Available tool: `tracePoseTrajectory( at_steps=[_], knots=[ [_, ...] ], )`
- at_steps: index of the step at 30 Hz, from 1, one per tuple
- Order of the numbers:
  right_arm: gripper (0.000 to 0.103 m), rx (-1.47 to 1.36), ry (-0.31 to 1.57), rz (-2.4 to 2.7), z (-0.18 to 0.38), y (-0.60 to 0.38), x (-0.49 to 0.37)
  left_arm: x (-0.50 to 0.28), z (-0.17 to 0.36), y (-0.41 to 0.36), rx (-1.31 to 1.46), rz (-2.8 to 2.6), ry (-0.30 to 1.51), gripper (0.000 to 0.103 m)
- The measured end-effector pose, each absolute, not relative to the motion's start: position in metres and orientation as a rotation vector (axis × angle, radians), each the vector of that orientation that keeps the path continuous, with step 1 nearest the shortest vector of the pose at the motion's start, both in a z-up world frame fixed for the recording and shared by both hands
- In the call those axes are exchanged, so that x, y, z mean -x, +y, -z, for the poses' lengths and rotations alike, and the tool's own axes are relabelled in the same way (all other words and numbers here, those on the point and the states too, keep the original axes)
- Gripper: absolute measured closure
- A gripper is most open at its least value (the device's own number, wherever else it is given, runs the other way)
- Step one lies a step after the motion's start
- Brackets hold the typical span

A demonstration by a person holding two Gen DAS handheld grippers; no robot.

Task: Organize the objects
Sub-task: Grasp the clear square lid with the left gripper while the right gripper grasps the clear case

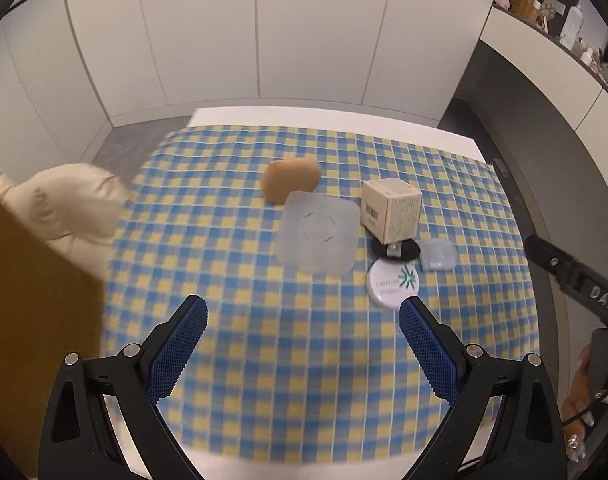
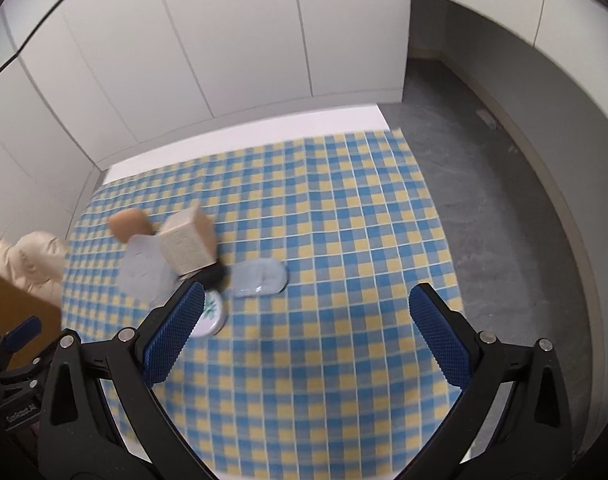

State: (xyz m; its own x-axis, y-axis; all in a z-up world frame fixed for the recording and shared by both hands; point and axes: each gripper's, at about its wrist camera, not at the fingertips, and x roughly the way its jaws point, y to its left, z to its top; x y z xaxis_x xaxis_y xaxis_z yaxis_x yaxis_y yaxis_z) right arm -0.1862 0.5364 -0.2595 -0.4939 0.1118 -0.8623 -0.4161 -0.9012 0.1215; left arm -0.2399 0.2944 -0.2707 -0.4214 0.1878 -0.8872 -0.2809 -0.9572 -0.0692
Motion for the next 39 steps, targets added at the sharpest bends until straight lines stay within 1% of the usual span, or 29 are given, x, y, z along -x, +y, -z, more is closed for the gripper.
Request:
tracePoseTrajectory(
  at_steps=[6, 12, 14, 16, 17, 19, 20, 21, 22, 23, 25, 26, 30, 34, 39],
  knots=[
    [0.000, 1.454, 0.533, -2.441, 0.316, 0.540, 0.213, 0.273, 0.310, 0.315, 1.503, -2.423, 0.122, 0.006],
    [0.000, 1.541, 0.435, -2.438, 0.367, 0.515, 0.237, 0.302, 0.356, 0.323, 1.574, -2.406, 0.135, 0.006],
    [0.000, 1.519, 0.366, -2.441, 0.372, 0.507, 0.237, 0.306, 0.365, 0.323, 1.585, -2.402, 0.132, 0.006],
    [0.000, 1.522, 0.342, -2.440, 0.377, 0.503, 0.239, 0.308, 0.370, 0.325, 1.595, -2.377, 0.138, 0.006],
    [0.001, 1.503, 0.324, -2.440, 0.379, 0.502, 0.239, 0.308, 0.373, 0.328, 1.601, -2.372, 0.156, 0.006],
    [0.008, 1.485, 0.270, -2.431, 0.384, 0.498, 0.240, 0.310, 0.375, 0.331, 1.597, -2.368, 0.182, 0.006],
    [0.016, 1.469, 0.227, -2.439, 0.387, 0.492, 0.243, 0.312, 0.377, 0.334, 1.593, -2.362, 0.195, 0.006],
    [0.027, 1.456, 0.224, -2.449, 0.389, 0.489, 0.245, 0.315, 0.379, 0.336, 1.593, -2.358, 0.201, 0.006],
    [0.032, 1.442, 0.222, -2.451, 0.389, 0.489, 0.245, 0.318, 0.383, 0.337, 1.598, -2.357, 0.209, 0.006],
    [0.042, 1.429, 0.224, -2.448, 0.391, 0.487, 0.245, 0.322, 0.387, 0.339, 1.607, -2.361, 0.221, 0.006],
    [0.042, 1.421, 0.227, -2.450, 0.396, 0.486, 0.245, 0.328, 0.392, 0.341, 1.604, -2.382, 0.237, 0.010],
    [0.042, 1.417, 0.223, -2.454, 0.398, 0.486, 0.245, 0.328, 0.390, 0.342, 1.574, -2.399, 0.237, 0.020],
    [0.043, 1.416, 0.217, -2.458, 0.403, 0.485, 0.245, 0.329, 0.386, 0.340, 1.524, -2.416, 0.230, 0.021],
    [0.043, 1.416, 0.219, -2.459, 0.404, 0.487, 0.245, 0.324, 0.386, 0.339, 1.522, -2.427, 0.269, 0.021],
    [0.043, 1.419, 0.219, -2.458, 0.403, 0.488, 0.245, 0.310, 0.387, 0.334, 1.525, -2.425, 0.267, 0.021]
  ],
)
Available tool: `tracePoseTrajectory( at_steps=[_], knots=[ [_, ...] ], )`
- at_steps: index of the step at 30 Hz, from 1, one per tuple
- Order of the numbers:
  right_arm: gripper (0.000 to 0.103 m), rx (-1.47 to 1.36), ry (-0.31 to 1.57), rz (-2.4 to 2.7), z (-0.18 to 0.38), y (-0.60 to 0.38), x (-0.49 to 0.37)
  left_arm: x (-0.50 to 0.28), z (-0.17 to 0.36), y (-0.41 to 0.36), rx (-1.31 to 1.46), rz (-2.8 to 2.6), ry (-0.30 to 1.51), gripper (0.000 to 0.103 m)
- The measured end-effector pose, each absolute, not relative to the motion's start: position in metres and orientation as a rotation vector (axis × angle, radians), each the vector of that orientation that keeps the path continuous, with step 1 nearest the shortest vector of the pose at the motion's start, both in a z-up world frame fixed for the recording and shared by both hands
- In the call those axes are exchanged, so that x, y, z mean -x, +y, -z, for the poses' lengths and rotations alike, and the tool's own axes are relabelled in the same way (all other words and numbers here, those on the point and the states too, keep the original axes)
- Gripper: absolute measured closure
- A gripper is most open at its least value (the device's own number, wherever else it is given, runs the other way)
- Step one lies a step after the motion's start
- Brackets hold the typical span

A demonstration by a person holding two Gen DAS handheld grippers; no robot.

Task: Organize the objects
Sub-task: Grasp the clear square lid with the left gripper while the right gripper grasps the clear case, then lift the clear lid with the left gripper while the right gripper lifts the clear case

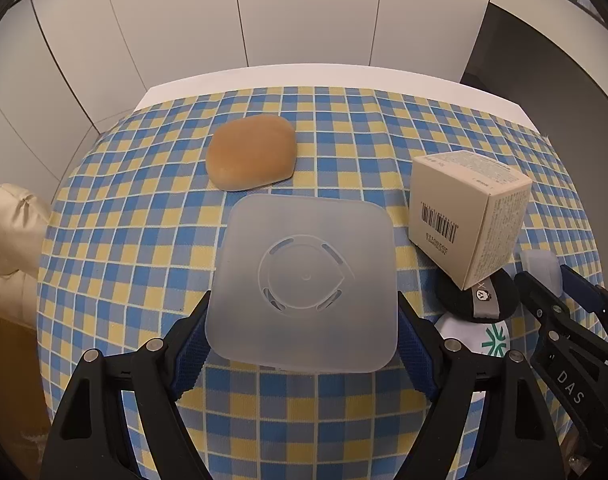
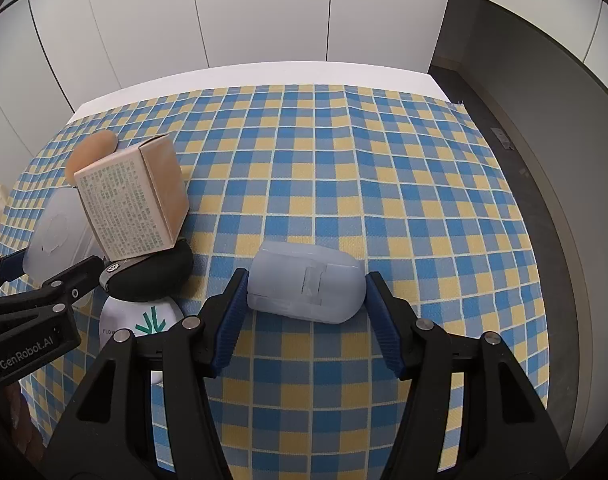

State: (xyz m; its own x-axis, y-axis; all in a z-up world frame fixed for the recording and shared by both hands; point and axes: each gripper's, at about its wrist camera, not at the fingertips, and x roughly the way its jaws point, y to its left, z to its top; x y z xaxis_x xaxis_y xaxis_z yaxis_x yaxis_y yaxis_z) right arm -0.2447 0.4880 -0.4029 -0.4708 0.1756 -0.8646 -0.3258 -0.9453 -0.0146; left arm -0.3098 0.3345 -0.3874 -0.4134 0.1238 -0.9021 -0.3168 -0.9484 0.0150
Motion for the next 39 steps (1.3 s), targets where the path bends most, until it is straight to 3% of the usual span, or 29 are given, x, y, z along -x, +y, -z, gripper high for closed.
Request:
tracePoseTrajectory(
  at_steps=[25, 39],
  knots=[
    [0.043, 1.400, 0.202, -2.475, 0.352, 0.492, 0.246, 0.289, 0.316, 0.307, 1.502, -2.488, 0.278, 0.021],
    [0.043, 1.298, 0.212, -2.512, 0.242, 0.470, 0.239, 0.291, 0.252, 0.304, 1.474, -2.480, 0.302, 0.021]
  ],
)
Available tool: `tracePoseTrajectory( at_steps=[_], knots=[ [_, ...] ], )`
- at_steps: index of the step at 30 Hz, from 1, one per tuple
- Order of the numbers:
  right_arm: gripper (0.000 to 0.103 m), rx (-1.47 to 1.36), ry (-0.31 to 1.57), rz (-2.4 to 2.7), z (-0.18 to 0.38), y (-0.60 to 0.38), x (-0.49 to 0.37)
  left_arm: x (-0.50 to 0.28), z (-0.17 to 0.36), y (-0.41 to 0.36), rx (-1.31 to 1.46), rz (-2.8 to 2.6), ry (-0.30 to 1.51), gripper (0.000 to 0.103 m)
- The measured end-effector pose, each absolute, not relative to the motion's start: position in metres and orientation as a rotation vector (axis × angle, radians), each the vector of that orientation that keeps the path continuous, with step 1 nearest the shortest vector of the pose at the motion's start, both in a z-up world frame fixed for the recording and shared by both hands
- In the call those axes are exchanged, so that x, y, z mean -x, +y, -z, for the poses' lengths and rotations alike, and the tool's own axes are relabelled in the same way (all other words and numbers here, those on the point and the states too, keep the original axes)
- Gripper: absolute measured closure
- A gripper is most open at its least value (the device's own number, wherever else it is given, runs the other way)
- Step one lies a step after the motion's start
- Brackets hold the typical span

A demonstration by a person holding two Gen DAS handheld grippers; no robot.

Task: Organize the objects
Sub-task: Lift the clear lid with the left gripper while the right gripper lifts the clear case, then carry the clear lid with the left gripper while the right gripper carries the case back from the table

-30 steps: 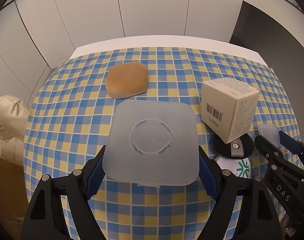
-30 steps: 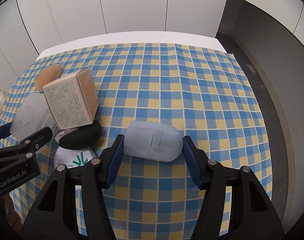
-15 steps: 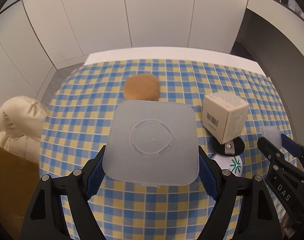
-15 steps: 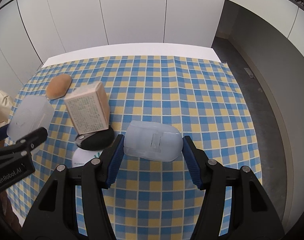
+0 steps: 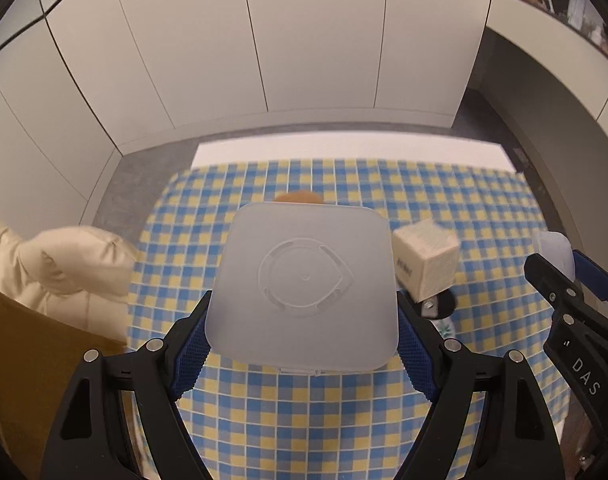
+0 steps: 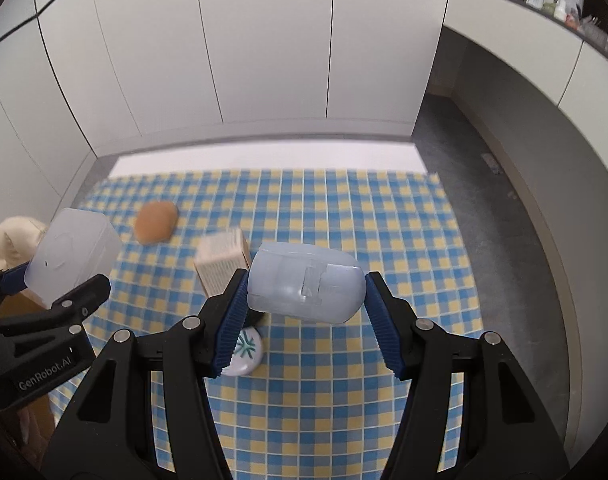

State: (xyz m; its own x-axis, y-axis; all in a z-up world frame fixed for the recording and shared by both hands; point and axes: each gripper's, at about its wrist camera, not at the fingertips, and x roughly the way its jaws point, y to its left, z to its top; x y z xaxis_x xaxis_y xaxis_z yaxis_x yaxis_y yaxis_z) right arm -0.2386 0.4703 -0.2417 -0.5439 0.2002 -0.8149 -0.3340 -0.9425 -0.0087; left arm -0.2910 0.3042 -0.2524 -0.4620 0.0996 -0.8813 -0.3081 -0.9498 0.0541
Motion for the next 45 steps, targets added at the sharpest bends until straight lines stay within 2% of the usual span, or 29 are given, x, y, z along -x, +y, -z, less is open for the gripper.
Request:
tracePoseTrajectory(
  at_steps=[21, 31, 38, 45],
  knots=[
    [0.043, 1.037, 0.146, -2.643, 0.060, 0.446, 0.207, 0.269, 0.095, 0.281, 1.326, -2.623, 0.212, 0.021],
    [0.043, 1.003, 0.074, -2.652, -0.001, 0.423, 0.185, 0.239, 0.035, 0.260, 1.239, -2.664, 0.163, 0.021],
    [0.043, 1.037, 0.204, -2.612, -0.027, 0.431, 0.164, 0.215, -0.001, 0.246, 1.202, -2.708, 0.123, 0.021],
    [0.043, 0.988, 0.210, -2.609, -0.052, 0.430, 0.135, 0.188, -0.023, 0.236, 1.181, -2.721, 0.091, 0.021]
  ],
)
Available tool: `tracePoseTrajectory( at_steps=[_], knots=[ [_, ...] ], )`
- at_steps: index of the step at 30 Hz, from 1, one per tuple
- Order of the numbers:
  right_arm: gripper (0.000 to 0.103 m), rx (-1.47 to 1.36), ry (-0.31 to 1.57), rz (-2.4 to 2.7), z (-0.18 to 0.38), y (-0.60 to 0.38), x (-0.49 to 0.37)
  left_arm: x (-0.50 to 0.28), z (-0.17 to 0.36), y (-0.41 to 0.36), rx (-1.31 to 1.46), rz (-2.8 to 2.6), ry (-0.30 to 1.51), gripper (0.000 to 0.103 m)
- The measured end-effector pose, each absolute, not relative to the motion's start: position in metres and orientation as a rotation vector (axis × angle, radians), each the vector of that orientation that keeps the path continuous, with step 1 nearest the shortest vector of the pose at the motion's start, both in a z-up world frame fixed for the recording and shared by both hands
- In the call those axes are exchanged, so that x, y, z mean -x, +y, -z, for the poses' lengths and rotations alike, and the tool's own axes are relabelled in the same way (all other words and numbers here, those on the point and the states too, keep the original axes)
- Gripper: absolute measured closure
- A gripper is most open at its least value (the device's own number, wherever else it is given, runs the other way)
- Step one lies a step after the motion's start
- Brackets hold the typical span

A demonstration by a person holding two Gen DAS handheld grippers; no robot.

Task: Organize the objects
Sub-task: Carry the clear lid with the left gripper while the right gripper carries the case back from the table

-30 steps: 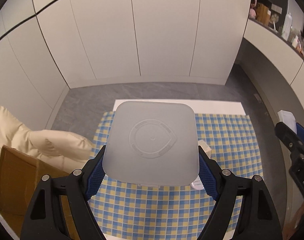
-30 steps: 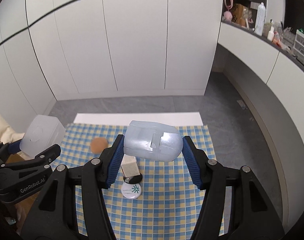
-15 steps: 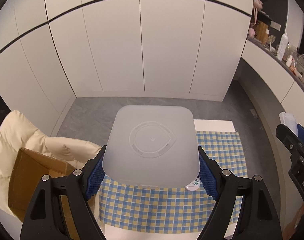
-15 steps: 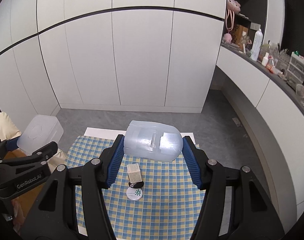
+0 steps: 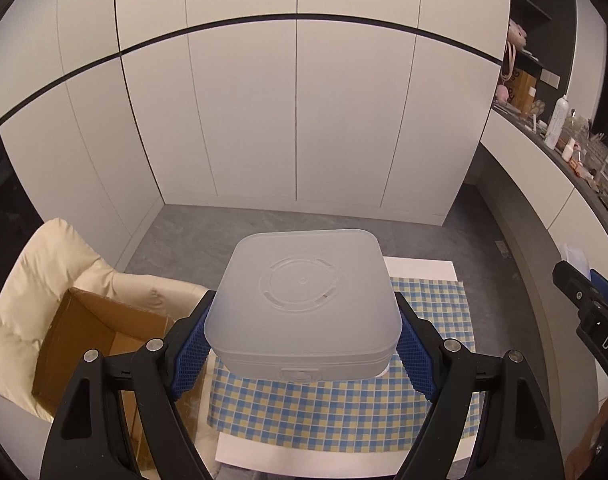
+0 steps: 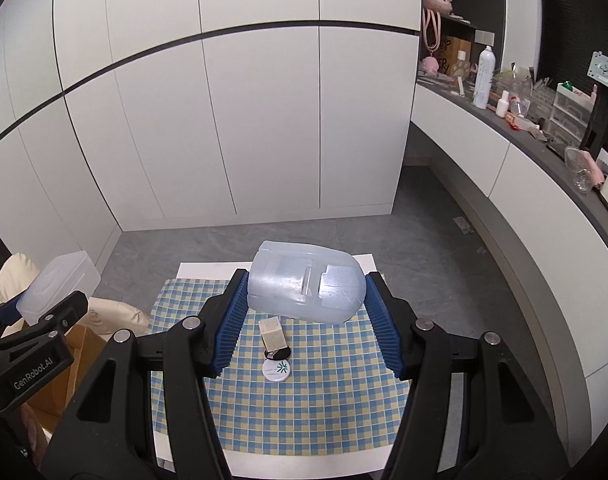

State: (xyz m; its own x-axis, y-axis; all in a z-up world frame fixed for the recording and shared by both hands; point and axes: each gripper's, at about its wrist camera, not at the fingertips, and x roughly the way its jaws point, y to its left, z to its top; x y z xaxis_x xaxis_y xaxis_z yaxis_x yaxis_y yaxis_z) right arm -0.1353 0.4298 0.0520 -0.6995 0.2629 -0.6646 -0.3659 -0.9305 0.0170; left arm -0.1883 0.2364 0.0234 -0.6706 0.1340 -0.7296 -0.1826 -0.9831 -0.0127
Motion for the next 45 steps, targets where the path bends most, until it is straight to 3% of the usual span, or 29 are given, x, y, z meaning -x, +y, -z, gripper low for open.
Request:
tracePoseTrajectory(
  at_steps=[13, 32, 45],
  knots=[
    [0.043, 0.910, 0.086, -2.615, -0.078, 0.405, 0.095, 0.146, -0.044, 0.248, 1.130, -2.681, 0.121, 0.021],
    [0.043, 0.937, 0.082, -2.662, -0.079, 0.387, 0.073, 0.110, -0.054, 0.243, 1.072, -2.769, 0.205, 0.021],
    [0.043, 0.971, 0.084, -2.676, -0.066, 0.385, 0.052, 0.088, -0.055, 0.225, 1.082, -2.750, 0.141, 0.021]
  ],
)
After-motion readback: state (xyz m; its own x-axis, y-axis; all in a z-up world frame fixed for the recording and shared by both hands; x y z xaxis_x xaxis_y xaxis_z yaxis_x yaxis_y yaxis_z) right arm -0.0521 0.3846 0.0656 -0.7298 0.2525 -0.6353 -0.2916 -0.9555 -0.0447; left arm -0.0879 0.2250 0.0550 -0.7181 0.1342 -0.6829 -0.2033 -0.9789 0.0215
